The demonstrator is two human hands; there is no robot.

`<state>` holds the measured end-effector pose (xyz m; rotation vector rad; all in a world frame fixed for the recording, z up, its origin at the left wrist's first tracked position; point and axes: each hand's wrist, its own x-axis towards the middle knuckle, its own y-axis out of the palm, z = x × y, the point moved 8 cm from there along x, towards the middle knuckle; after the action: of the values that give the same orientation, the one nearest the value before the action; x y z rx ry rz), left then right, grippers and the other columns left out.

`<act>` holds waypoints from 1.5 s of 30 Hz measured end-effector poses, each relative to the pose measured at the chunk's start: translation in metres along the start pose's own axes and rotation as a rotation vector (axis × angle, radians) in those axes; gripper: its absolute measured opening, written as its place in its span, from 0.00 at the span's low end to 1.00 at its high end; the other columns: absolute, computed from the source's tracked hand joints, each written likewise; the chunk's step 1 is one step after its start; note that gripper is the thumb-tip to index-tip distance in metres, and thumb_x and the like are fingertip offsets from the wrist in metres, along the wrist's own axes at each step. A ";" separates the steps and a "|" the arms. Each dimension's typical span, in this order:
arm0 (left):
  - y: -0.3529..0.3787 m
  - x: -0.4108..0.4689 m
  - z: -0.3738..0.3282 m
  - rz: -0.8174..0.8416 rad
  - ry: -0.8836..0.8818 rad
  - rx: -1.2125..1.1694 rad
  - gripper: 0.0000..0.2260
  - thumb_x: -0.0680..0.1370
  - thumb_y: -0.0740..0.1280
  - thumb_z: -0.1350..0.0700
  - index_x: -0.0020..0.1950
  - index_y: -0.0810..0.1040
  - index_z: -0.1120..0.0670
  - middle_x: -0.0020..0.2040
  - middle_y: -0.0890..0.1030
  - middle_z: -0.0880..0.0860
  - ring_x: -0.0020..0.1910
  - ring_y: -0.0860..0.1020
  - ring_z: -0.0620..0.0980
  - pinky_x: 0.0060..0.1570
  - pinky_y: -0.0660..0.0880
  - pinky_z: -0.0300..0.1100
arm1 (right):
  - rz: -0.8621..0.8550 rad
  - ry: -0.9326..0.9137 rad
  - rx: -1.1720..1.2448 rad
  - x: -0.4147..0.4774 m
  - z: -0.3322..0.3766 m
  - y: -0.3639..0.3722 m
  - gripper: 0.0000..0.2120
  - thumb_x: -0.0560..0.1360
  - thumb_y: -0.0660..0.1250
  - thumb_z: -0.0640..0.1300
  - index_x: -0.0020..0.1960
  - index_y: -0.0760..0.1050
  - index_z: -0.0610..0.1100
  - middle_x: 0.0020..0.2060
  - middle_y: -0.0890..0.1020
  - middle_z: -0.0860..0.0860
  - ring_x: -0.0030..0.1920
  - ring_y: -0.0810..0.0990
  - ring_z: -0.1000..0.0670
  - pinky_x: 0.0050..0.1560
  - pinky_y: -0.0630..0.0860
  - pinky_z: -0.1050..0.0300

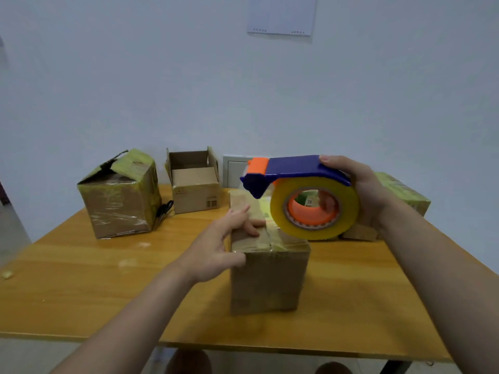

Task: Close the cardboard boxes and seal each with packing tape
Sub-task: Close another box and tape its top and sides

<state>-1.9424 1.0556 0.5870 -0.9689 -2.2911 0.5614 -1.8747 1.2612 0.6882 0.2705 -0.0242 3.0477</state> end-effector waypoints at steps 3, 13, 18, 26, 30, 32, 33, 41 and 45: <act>-0.013 0.001 -0.007 -0.014 -0.014 -0.109 0.22 0.68 0.63 0.55 0.61 0.82 0.52 0.69 0.80 0.43 0.78 0.65 0.42 0.77 0.60 0.50 | 0.070 0.023 0.032 -0.005 0.005 -0.003 0.12 0.74 0.65 0.51 0.45 0.83 0.44 0.34 0.84 0.48 0.30 0.82 0.51 0.30 0.78 0.59; -0.026 0.006 -0.034 -0.216 -0.452 -0.934 0.15 0.77 0.70 0.53 0.59 0.81 0.62 0.42 0.85 0.57 0.36 0.82 0.47 0.33 0.80 0.34 | 0.185 0.045 -0.048 0.000 0.007 0.005 0.17 0.71 0.64 0.54 0.51 0.80 0.43 0.39 0.85 0.47 0.35 0.84 0.50 0.33 0.80 0.59; -0.031 0.002 -0.026 -0.225 -0.494 -0.908 0.08 0.82 0.67 0.61 0.58 0.81 0.63 0.36 0.82 0.54 0.32 0.80 0.44 0.31 0.79 0.32 | 0.229 0.043 -0.112 0.000 0.008 0.009 0.17 0.71 0.67 0.56 0.50 0.81 0.44 0.39 0.86 0.48 0.35 0.84 0.51 0.34 0.81 0.59; -0.031 -0.004 -0.024 -0.206 -0.534 -0.723 0.05 0.81 0.68 0.65 0.50 0.84 0.62 0.35 0.83 0.55 0.30 0.81 0.44 0.31 0.79 0.32 | 0.357 0.133 -0.228 -0.007 0.011 0.011 0.23 0.66 0.77 0.62 0.51 0.83 0.45 0.41 0.86 0.47 0.38 0.85 0.50 0.37 0.81 0.58; -0.039 -0.013 -0.016 -0.241 -0.562 -0.693 0.06 0.79 0.71 0.64 0.42 0.85 0.59 0.33 0.81 0.54 0.29 0.79 0.43 0.30 0.78 0.32 | 0.415 0.192 -0.238 -0.015 0.007 0.008 0.30 0.54 0.83 0.65 0.49 0.86 0.48 0.44 0.85 0.45 0.40 0.84 0.45 0.38 0.81 0.55; -0.044 -0.021 -0.009 -0.255 -0.598 -0.639 0.04 0.77 0.74 0.62 0.43 0.86 0.60 0.34 0.81 0.54 0.28 0.78 0.43 0.29 0.78 0.32 | 0.364 0.225 -0.230 -0.016 0.003 -0.004 0.32 0.51 0.84 0.64 0.48 0.87 0.47 0.46 0.84 0.40 0.43 0.82 0.38 0.40 0.81 0.50; -0.043 -0.026 -0.007 -0.246 -0.616 -0.607 0.03 0.77 0.74 0.62 0.45 0.86 0.62 0.34 0.82 0.56 0.29 0.79 0.44 0.30 0.79 0.33 | 0.346 0.244 -0.231 -0.017 0.000 -0.009 0.33 0.49 0.85 0.64 0.47 0.87 0.46 0.46 0.84 0.40 0.42 0.82 0.38 0.39 0.82 0.50; -0.044 -0.033 -0.018 -0.217 -0.569 -0.192 0.05 0.78 0.74 0.58 0.47 0.88 0.59 0.39 0.87 0.58 0.35 0.84 0.49 0.36 0.81 0.40 | 0.271 0.268 -0.353 -0.014 0.004 -0.015 0.29 0.58 0.74 0.59 0.54 0.81 0.43 0.45 0.87 0.42 0.40 0.86 0.46 0.38 0.83 0.53; -0.045 -0.029 -0.029 -0.200 -0.542 0.034 0.05 0.79 0.75 0.57 0.45 0.87 0.57 0.36 0.86 0.55 0.35 0.85 0.49 0.37 0.82 0.42 | 0.287 0.266 -0.430 -0.010 0.007 -0.008 0.25 0.64 0.74 0.57 0.55 0.81 0.42 0.46 0.86 0.42 0.41 0.85 0.46 0.42 0.82 0.51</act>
<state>-1.9301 1.0087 0.6241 -0.6069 -2.7987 0.8537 -1.8630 1.2686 0.6935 -0.1839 -0.7480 3.2146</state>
